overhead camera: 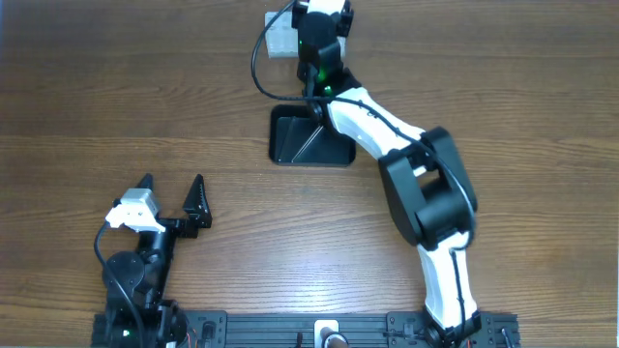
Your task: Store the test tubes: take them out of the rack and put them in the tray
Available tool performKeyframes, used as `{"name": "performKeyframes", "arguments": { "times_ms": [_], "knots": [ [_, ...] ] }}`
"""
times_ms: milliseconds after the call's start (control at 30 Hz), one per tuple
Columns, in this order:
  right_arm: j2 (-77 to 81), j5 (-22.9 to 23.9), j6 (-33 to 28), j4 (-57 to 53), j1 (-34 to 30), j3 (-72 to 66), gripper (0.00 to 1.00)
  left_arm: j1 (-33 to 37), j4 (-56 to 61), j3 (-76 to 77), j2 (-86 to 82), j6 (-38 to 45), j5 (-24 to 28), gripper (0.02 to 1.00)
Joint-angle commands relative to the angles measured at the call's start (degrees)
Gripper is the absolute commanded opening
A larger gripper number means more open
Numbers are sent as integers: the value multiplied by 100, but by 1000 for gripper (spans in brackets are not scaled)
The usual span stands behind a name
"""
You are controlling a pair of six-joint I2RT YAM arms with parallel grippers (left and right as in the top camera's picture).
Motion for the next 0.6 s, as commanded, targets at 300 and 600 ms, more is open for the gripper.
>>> {"name": "performKeyframes", "arguments": {
  "times_ms": [300,600],
  "knots": [
    [-1545,-599,1150,-3427,389,122,12,24,-17,-24,-28,-42,72,1000],
    [-1735,-2463,2734,-6970,409,92,12,24,-17,-24,-28,-42,72,1000]
  ]
}}
